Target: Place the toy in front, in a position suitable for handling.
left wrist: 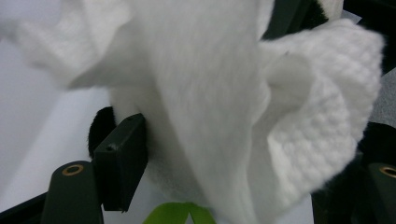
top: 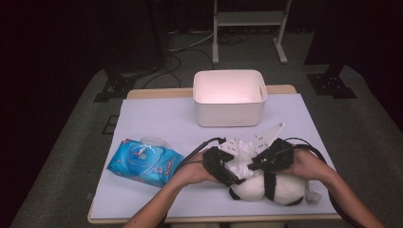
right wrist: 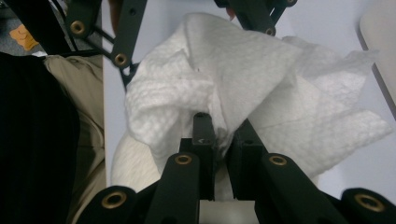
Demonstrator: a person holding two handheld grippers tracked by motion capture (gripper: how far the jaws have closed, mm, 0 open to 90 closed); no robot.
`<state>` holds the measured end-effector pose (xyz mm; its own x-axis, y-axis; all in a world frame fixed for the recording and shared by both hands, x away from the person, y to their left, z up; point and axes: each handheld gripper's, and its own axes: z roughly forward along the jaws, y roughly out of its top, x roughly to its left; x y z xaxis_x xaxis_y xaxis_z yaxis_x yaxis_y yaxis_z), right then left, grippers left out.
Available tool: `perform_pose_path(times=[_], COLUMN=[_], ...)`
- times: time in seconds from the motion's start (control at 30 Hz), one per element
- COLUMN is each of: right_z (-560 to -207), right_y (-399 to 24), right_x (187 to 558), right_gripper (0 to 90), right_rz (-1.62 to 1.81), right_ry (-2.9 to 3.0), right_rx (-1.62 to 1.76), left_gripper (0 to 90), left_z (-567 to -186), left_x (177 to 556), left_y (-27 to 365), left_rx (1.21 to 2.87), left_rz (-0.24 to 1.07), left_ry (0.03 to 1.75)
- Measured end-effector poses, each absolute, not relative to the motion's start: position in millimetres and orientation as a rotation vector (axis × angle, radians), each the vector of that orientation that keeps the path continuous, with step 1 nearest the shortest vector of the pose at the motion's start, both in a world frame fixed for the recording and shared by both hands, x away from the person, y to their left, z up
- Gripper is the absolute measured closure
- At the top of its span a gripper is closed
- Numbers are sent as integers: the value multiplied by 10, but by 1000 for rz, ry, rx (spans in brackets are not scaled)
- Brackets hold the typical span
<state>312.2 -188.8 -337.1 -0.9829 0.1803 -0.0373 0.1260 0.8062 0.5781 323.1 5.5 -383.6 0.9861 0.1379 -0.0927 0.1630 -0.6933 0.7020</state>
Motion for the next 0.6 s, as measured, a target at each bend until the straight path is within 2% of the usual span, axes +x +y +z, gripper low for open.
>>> perform_pose_path(times=[0.17,0.6], right_z=[-3390,-3359], right_y=[-1899,-2259], right_x=[3162,3116], right_gripper=[816,814], right_rz=[939,891], right_ry=[2918,2904], right_rx=[266,365], left_gripper=[252,251], left_z=[-3851,-3847], left_x=[3228,3215], left_y=[72,68], left_rx=[2343,2354], left_rz=[-40,-39], left_ry=[205,198])
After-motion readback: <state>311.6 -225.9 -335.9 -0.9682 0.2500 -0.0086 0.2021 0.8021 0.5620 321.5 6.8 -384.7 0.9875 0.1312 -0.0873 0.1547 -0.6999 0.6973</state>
